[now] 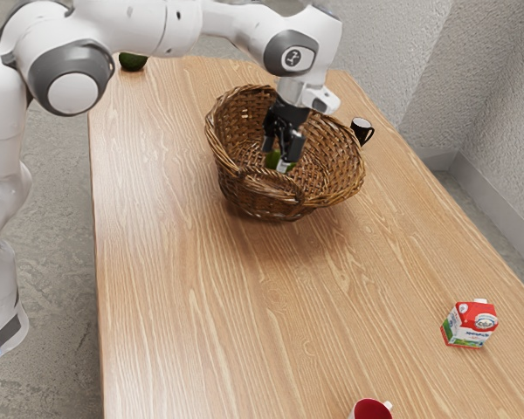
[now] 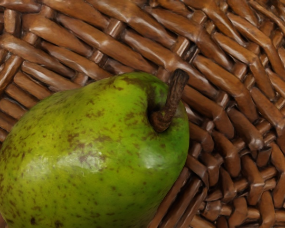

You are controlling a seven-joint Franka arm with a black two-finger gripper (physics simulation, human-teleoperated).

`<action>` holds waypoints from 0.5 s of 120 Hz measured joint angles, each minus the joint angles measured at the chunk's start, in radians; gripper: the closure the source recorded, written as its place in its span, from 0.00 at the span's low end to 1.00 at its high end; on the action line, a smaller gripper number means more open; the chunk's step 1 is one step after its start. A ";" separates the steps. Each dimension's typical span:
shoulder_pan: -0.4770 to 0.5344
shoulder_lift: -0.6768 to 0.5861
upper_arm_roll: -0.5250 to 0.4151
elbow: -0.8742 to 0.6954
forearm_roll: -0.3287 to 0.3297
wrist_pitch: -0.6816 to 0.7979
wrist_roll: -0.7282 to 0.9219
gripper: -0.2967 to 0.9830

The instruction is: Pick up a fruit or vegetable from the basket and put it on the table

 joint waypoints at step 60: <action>-0.102 0.017 0.043 0.274 0.044 -0.161 -0.003 0.55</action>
